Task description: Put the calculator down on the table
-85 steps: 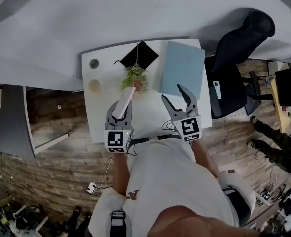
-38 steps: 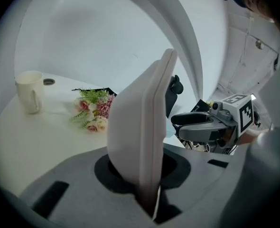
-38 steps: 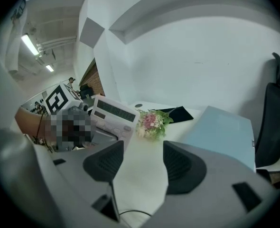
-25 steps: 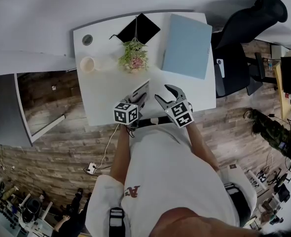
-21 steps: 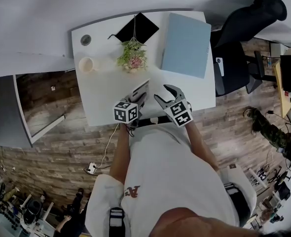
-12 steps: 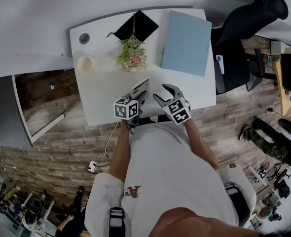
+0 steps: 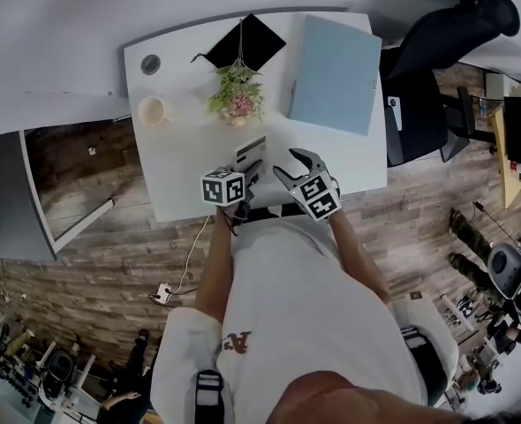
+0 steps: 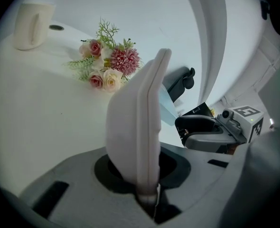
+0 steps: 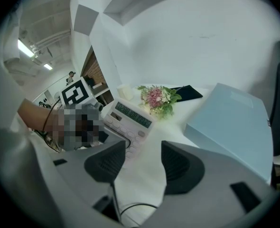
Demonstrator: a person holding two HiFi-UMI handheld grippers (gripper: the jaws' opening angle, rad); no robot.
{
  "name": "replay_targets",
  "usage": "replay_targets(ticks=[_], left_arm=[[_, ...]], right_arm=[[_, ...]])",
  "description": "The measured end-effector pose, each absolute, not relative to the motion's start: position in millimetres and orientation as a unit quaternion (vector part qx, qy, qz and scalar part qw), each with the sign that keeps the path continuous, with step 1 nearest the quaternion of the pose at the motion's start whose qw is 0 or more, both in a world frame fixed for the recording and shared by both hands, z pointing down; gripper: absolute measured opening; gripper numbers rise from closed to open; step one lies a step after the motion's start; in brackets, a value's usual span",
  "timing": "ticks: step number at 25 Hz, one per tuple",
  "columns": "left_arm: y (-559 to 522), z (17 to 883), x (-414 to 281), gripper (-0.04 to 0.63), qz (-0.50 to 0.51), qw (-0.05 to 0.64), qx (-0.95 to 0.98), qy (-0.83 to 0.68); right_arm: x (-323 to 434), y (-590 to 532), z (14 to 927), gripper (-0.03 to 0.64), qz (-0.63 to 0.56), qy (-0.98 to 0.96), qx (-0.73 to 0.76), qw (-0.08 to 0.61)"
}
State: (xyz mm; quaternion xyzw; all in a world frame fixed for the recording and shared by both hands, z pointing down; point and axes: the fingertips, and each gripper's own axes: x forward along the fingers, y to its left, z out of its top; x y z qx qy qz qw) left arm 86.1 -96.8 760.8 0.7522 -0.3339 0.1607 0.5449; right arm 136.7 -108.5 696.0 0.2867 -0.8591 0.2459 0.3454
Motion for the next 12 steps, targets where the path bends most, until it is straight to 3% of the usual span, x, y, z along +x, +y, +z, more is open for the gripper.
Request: replay_targets(ticks=[12], left_arm=[[-94.1,771.5,92.3,0.091,0.174,0.567,0.735,-0.329]], right_arm=[[139.4,-105.0,697.2,0.233,0.246,-0.858,0.287,0.348]])
